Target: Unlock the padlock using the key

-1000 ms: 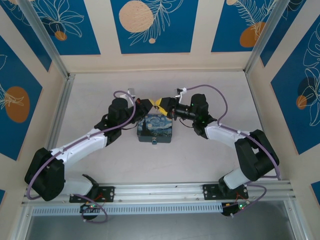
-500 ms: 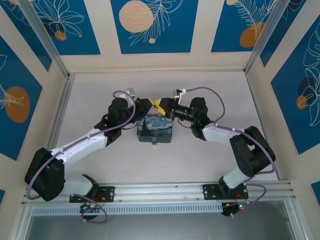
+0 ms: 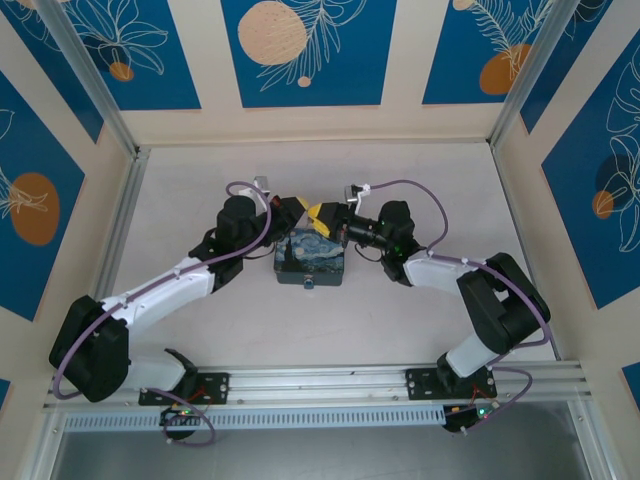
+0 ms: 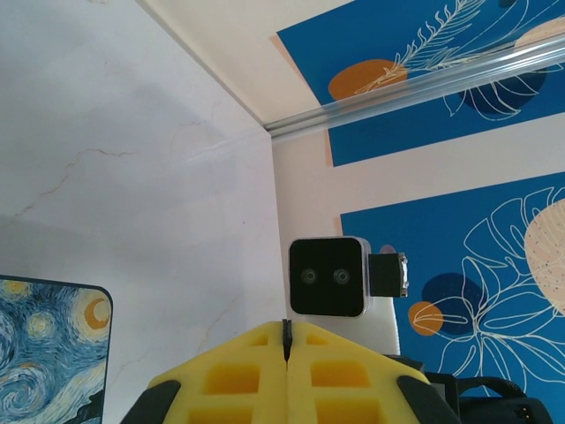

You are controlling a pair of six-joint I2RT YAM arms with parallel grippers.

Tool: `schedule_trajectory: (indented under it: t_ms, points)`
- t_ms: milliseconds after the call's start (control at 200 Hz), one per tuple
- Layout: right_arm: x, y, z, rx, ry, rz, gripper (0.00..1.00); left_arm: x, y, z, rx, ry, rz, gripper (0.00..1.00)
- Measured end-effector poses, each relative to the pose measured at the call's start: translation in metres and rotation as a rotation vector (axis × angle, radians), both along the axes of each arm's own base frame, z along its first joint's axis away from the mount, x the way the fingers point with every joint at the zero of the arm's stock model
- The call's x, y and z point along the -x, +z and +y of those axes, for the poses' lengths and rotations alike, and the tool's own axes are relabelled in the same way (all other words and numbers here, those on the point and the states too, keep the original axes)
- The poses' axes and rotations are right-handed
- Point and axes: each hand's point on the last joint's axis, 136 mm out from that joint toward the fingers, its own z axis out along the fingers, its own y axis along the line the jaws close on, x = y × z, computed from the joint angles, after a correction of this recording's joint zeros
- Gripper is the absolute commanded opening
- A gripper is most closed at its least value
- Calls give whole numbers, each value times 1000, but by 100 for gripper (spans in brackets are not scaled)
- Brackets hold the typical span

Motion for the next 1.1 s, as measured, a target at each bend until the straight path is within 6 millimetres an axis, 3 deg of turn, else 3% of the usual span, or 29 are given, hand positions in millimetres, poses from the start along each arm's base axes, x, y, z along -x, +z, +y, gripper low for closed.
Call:
schedule_trajectory:
  t_ms: [455, 1100]
  points:
    - [-1, 1, -1, -2, -4, -3, 27, 0, 0, 0, 0, 3, -1, 0]
    - [-6, 5, -1, -12, -10, -5, 13, -2, 0, 3, -4, 23, -3, 0]
